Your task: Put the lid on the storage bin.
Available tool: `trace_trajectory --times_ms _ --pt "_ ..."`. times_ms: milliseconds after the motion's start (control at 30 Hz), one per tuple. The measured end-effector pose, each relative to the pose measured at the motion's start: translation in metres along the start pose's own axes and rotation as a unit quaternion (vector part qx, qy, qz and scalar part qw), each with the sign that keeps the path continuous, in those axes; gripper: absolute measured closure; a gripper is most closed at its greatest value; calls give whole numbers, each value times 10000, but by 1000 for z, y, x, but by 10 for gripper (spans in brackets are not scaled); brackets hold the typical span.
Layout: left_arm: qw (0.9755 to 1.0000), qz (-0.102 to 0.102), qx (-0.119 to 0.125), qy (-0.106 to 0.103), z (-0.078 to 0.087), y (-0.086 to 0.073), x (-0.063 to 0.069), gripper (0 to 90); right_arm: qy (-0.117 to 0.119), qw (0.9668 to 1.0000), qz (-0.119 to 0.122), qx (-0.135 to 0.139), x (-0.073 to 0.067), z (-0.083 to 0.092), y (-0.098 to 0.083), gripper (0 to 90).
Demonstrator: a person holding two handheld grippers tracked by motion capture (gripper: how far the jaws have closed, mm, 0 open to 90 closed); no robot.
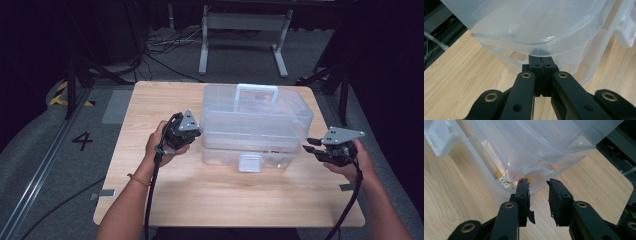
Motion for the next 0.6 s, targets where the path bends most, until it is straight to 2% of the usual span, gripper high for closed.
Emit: trace_trajectory --times_ms 300,500,600 --pt "10000 -27 -66 -57 -6 -7 4 900 83 9998 -149 76 -3 -4 -3 611" --pt "9995 -136 -278 -26 -10 -13 7 900 224 9996 -184 52 -7 -8 -6 554" --pt "9996 -79 -252 -47 -11 -14 7 900 247 9994 -232 60 -8 -9 -6 529"
Point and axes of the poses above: each handheld gripper's, and its own axes: z roughly backward along the jaws, y roughly out of its top, x roughly to its right, the point moved 8 cm from there along -z, roughly forward along the jaws, and after that the axes turned 11 degrees about -x, right-handed, at the moved point
